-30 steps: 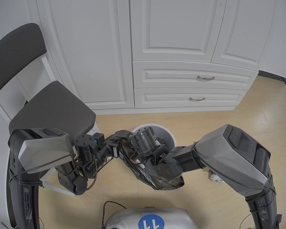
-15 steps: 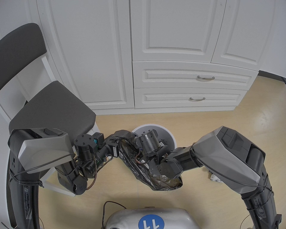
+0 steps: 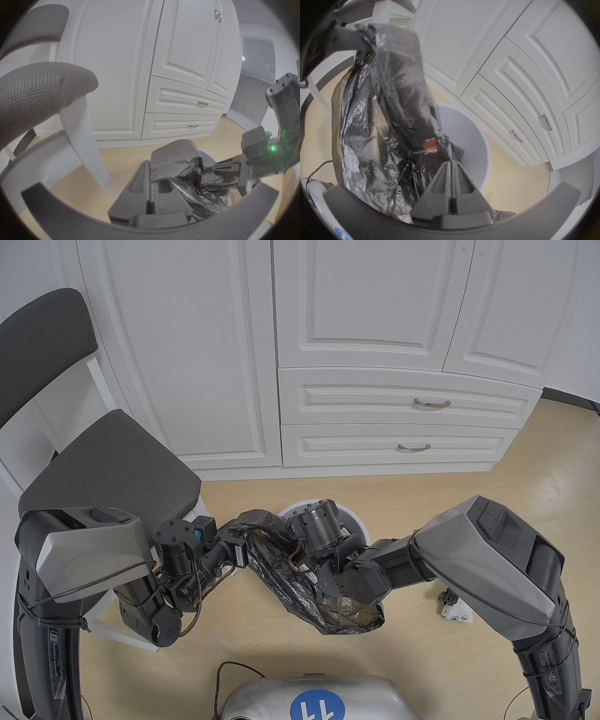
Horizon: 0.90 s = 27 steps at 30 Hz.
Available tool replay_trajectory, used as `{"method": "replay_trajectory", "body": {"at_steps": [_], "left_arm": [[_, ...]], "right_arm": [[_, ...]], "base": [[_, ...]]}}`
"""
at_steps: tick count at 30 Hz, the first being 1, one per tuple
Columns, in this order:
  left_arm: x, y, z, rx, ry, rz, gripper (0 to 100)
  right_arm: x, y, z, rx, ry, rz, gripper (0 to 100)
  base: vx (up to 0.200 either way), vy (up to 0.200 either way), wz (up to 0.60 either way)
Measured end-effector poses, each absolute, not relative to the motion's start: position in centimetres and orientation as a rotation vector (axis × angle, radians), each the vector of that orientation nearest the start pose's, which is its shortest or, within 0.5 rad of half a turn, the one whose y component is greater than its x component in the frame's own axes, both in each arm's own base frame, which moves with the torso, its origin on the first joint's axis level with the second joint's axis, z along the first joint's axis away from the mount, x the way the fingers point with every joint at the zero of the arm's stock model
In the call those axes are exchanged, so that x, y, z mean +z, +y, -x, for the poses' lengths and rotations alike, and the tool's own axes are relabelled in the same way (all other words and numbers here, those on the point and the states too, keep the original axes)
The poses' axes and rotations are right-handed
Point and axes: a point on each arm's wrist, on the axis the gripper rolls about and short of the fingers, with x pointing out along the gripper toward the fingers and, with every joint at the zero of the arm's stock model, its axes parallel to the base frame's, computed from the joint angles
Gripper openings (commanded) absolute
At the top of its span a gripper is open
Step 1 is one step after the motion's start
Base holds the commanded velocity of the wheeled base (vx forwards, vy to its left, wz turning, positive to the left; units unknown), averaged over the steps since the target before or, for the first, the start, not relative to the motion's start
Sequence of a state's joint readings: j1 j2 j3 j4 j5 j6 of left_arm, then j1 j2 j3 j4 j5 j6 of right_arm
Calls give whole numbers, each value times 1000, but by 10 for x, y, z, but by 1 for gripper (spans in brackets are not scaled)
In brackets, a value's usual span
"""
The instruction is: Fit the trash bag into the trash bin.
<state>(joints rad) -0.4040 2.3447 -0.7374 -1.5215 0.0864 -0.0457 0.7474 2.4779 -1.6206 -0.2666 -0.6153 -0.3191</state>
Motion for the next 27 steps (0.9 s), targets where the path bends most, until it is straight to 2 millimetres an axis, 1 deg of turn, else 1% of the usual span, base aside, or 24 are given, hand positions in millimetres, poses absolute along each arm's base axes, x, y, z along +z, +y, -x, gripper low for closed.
{"method": "replay_trajectory", "body": {"at_steps": [9,14,16,17,20,24,27], "left_arm": [[30,-148,-352,-313,84,27,0],[31,-146,-354,-309,79,29,0],[31,-146,-354,-308,76,29,0],[31,-146,-354,-308,75,30,0],[31,-146,-354,-308,72,31,0],[31,-146,-354,-307,72,31,0],[31,-146,-354,-307,72,31,0]], "right_arm": [[64,315,-374,187,417,663,0],[79,307,-389,154,382,616,0],[82,306,-390,153,377,611,0],[83,306,-390,155,377,610,100],[79,304,-383,175,398,632,100],[67,308,-362,239,432,674,100],[63,311,-357,258,423,677,100]], "base": [[0,0,0],[0,0,0],[0,0,0],[0,0,0],[0,0,0],[0,0,0],[0,0,0]]}}
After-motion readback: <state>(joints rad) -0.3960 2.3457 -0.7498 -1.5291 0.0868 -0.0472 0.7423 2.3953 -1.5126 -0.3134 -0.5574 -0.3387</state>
